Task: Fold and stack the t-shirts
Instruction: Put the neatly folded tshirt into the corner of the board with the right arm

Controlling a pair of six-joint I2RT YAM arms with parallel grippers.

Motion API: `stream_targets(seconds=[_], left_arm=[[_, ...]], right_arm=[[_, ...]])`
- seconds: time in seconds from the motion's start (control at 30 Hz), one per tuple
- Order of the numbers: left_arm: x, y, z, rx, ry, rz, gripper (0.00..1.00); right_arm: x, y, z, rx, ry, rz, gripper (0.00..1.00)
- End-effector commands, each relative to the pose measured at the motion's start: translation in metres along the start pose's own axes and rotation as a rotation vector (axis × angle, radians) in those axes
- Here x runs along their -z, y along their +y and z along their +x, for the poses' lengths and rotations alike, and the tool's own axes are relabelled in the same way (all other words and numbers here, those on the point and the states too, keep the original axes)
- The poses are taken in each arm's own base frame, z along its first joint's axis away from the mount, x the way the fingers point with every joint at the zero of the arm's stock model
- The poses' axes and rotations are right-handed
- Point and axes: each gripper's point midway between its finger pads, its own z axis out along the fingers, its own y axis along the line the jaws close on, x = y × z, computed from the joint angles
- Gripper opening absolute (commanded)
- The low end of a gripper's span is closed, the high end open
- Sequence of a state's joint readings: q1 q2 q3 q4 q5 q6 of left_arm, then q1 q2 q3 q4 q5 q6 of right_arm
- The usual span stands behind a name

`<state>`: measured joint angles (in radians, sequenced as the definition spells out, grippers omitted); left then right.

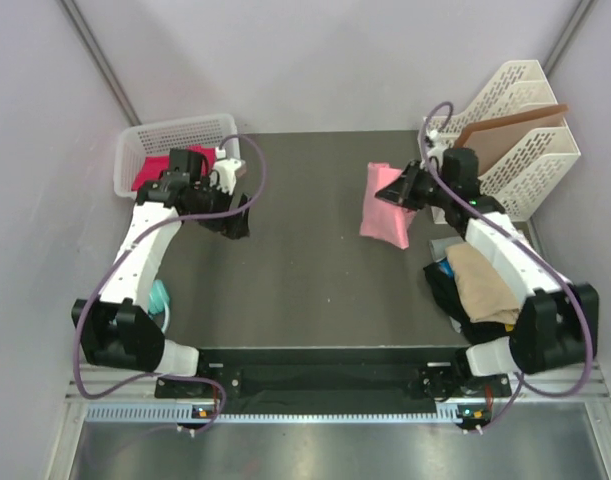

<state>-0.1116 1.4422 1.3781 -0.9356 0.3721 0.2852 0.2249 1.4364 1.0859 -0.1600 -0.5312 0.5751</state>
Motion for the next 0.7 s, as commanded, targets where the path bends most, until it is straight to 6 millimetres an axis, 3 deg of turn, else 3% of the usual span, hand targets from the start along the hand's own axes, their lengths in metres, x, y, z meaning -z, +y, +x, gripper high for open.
stream_targets(seconds=[0.0, 0.2, 0.23, 0.37, 0.67], left_arm=[[-0.007, 0.001, 0.039, 0.016, 0.074, -0.012, 0.89], [-0.007, 0.004, 0.049, 0.049, 0.078, -0.01, 0.87], [-0.006, 0.005, 0.048, 0.05, 0.075, -0.018, 0.87], [-0.005, 0.005, 0.05, 0.053, 0.073, -0.022, 0.87], [0.001, 0.012, 0.051, 0.021, 0.075, -0.062, 0.87]], right_arm=[[0.061, 0.01, -0.013, 0.016, -0.11, 0.062, 0.0], [0.138, -0.004, -0.026, 0.0, -0.254, 0.194, 0.0], [0.154, -0.025, -0.029, -0.049, -0.281, 0.263, 0.0], [0.182, -0.059, -0.027, -0.103, -0.343, 0.407, 0.0], [0.219, -0.112, -0.02, -0.29, -0.454, 0.645, 0.0]])
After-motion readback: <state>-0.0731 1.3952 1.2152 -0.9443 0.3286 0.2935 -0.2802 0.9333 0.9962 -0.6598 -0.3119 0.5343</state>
